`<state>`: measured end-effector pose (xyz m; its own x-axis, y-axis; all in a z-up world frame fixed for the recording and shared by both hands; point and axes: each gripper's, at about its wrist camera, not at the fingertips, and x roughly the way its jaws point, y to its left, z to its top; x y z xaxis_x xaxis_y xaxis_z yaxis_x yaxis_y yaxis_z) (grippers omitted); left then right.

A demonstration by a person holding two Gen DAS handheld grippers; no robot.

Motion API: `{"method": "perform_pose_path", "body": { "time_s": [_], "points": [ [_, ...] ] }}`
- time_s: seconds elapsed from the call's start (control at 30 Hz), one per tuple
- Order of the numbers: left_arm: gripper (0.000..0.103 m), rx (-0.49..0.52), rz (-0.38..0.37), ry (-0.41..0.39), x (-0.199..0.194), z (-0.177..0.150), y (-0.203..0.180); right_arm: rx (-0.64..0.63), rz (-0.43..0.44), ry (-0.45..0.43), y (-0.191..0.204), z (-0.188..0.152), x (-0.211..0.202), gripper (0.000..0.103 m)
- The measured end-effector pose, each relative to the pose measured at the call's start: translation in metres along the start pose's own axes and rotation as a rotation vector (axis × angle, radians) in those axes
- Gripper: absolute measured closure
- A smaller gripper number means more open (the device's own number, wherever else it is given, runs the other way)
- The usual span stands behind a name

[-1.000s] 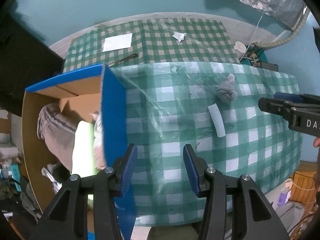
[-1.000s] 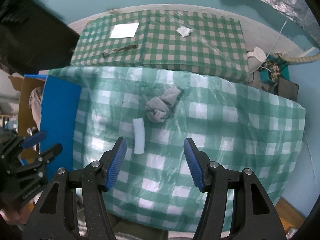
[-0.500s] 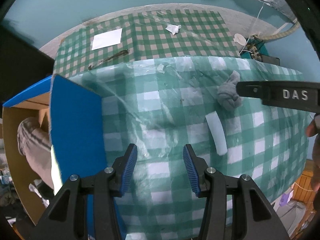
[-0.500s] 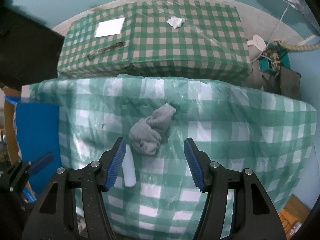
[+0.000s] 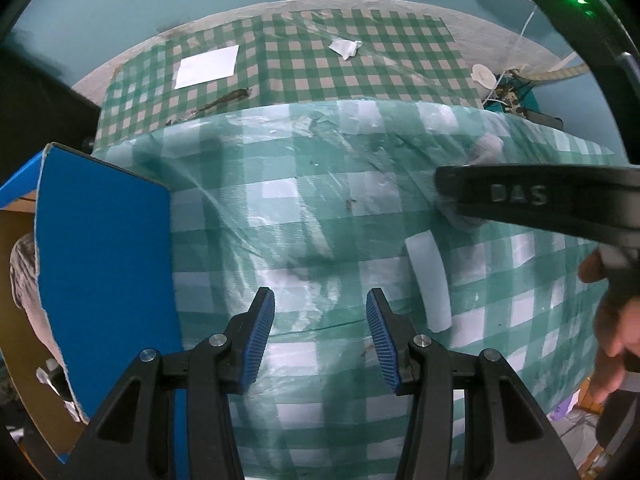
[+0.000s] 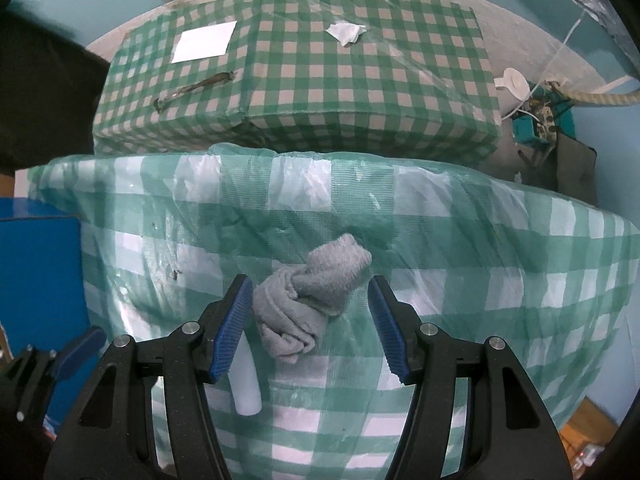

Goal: Organize soft objects
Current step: 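Grasp the grey sock with the right tool while the left tool lowers onto the white foam tube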

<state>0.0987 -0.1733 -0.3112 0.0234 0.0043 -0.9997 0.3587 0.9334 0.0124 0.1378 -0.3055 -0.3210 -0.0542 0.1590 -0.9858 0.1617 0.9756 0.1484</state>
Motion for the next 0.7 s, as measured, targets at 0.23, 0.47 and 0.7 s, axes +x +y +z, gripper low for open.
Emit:
{"method": "perform_pose_path", "body": {
  "time_s": [0.23, 0.47, 0.7],
  "points": [
    [0.054, -0.011, -0.025, 0.006, 0.000, 0.001, -0.007, -0.032, 0.021, 0.010, 0.001, -0.009, 0.002, 0.064],
    [0.054, -0.004, -0.035, 0.008, 0.002, 0.004, -0.018, -0.043, 0.017, 0.008, -0.019, -0.026, -0.001, 0.066],
    [0.054, 0.000, -0.049, 0.029, 0.011, 0.008, -0.034, -0.019, 0.026, 0.003, -0.046, -0.048, -0.006, 0.066]
  ]
}}
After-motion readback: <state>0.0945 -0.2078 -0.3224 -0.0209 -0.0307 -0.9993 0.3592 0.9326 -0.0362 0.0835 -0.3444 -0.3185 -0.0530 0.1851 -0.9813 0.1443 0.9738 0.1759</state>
